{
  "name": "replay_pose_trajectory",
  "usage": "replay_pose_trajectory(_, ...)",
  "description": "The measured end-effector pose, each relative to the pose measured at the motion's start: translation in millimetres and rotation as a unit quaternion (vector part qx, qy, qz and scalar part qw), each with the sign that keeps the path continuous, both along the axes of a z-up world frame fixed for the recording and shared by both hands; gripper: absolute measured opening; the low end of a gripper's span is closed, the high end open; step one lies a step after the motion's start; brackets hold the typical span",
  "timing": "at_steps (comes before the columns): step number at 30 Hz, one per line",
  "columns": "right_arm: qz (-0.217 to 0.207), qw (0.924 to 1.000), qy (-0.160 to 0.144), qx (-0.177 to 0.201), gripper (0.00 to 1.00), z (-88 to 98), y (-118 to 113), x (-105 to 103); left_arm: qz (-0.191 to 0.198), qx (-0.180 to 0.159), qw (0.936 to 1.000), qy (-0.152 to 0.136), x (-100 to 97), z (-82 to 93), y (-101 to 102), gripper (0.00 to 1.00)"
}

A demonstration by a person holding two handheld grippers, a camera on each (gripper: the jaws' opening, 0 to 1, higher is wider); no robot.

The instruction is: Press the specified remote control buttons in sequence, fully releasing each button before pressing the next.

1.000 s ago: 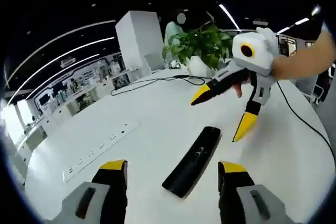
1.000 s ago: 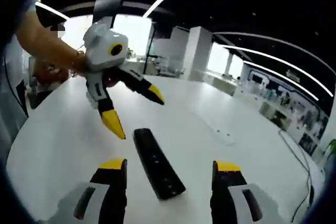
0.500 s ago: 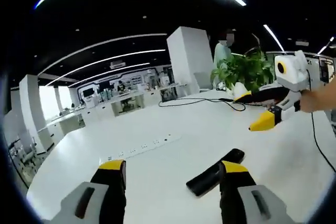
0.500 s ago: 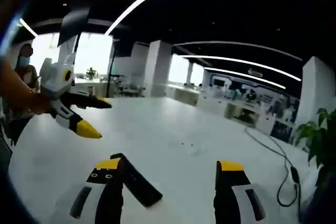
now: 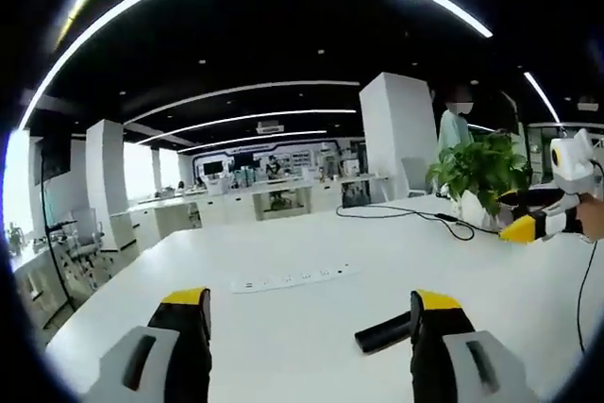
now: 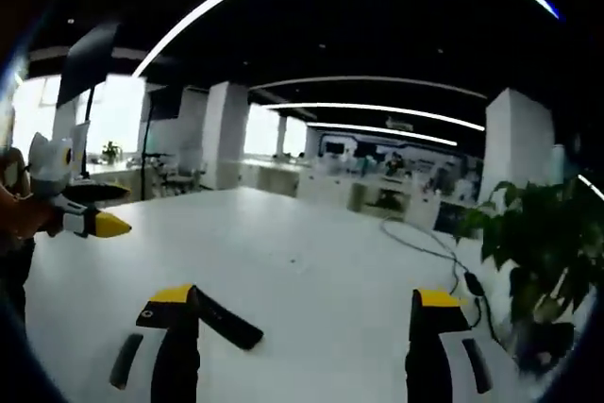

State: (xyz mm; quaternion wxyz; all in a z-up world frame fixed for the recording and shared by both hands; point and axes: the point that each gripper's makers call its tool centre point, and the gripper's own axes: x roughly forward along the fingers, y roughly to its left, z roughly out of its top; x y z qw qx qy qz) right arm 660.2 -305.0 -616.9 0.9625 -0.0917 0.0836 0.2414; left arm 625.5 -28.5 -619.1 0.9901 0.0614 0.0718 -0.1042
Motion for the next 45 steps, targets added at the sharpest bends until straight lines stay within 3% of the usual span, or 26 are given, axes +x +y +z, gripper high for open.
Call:
replay_pose_trajectory(10, -0.036, 0.9992, 0.006, -0.014, 0.87, 19.6, -18.8, -53.2, 0.002, 0.006, 0.9999, 0.009, -55.7, 11.4, 3.1, 0.9)
replay_pose_trajectory(17, -0.058, 0.9973, 0.036, -0.025, 0.85, 8.5, -31.5, -102.3, 0.0, 0.013, 0.9995, 0.028, -92.9, 12.4, 10.7, 0.89)
replay_pose_trajectory(21, -0.067, 0.9962, 0.05, -0.026, 0.86, 14.2, -38.2, -121.4, 0.003, 0.01, 0.9991, 0.042, -112.1, 14.4, 11.2, 0.89)
replay_pose_trajectory(26, -0.068, 0.9964, 0.041, -0.029, 0.84, 32.4, -42.1, -150.0, -0.008, 0.006, 0.9991, 0.041, -135.9, 21.1, 2.1, 0.89)
replay_pose_trajectory(30, -0.052, 0.9977, 0.043, -0.01, 0.85, 38.4, -37.0, -175.1, -0.029, -0.003, 0.9982, 0.051, -156.7, 23.2, -9.7, 0.9)
replay_pose_trajectory(37, -0.039, 0.9966, 0.072, 0.0, 0.84, 27.5, -28.4, -209.9, -0.048, -0.018, 0.9963, 0.068, -181.8, 30.4, -26.5, 0.9)
replay_pose_trajectory(41, -0.024, 0.9952, 0.094, -0.005, 0.83, 16.3, -22.4, -221.8, -0.061, -0.027, 0.9933, 0.094, -198.1, 27.2, -37.6, 0.9)
replay_pose_trajectory(45, -0.019, 0.9938, 0.108, 0.022, 0.82, 13.3, -17.0, -224.9, -0.065, -0.033, 0.9925, 0.098, -207.4, 34.1, -47.1, 0.91)
